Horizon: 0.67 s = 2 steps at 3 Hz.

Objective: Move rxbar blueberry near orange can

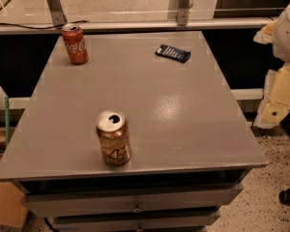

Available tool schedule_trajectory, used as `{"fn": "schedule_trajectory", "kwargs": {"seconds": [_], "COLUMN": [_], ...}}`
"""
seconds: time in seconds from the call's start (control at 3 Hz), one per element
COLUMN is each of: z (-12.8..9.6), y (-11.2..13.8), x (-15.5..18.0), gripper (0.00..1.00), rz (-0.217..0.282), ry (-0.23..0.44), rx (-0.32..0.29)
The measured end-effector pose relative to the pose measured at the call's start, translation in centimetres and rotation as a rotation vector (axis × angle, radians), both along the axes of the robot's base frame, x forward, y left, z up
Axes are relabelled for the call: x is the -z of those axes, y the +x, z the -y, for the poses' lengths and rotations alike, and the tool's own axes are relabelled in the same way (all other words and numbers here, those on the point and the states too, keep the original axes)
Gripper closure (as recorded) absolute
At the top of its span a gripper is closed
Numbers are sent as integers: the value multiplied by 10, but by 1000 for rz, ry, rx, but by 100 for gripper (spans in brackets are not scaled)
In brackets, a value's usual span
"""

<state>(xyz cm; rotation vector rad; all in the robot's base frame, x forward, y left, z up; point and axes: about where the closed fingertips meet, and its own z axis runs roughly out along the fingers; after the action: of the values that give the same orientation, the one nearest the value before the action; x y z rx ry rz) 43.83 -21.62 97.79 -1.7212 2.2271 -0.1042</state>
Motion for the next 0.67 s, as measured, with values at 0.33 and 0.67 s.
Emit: {"fn": "schedule_trajectory", "kwargs": {"seconds": [0.33, 0.67], "z": [0, -20], "y": [0, 13], "x": [0, -3], "gripper": [0, 0], "rz": [0, 44], "ry": [0, 13], "rx": [0, -43]}}
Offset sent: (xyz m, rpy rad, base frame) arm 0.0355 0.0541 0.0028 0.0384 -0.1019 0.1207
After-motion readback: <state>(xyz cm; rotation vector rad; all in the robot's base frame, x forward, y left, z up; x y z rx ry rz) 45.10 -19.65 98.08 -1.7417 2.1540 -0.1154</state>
